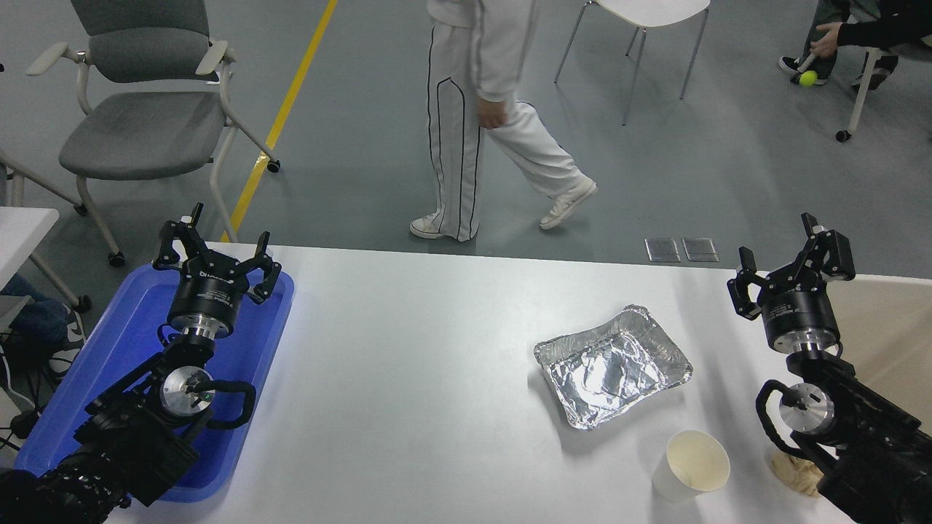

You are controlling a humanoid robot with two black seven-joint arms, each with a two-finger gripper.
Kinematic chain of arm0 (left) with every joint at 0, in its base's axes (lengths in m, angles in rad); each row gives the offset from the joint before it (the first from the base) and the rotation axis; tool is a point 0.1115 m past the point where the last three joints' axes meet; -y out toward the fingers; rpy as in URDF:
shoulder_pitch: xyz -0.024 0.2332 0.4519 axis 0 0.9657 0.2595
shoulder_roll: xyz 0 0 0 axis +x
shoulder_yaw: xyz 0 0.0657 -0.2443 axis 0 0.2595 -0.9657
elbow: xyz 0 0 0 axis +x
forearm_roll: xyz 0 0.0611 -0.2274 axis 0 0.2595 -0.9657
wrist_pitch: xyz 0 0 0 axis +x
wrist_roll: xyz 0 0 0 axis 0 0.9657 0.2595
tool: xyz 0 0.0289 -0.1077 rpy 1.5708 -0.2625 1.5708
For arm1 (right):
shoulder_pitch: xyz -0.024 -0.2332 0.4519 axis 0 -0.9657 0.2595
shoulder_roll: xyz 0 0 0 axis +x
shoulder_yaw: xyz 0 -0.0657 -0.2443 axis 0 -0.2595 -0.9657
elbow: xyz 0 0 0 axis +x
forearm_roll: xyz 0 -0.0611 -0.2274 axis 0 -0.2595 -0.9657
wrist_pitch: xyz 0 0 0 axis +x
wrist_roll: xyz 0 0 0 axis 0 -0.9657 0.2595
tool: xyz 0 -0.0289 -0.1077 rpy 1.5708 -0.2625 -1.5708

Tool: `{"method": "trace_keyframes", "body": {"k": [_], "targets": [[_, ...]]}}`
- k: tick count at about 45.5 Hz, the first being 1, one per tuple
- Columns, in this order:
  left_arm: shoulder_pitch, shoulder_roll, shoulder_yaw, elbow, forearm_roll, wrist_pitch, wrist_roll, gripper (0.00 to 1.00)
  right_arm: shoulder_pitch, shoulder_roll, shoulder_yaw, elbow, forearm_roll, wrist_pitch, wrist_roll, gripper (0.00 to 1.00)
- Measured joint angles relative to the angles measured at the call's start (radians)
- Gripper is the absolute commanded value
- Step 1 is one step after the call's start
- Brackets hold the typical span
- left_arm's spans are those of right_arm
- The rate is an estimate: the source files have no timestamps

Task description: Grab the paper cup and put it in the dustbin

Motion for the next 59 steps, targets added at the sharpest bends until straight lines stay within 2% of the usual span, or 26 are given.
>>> {"method": "trace_keyframes", "body": {"k": [59], "targets": [[0.0,0.0,0.0,0.0,0.0,0.0,0.0,1.0,-0.008,-0.003,0.001,0.004,0.002,-0.011,0.005,1.0]]}}
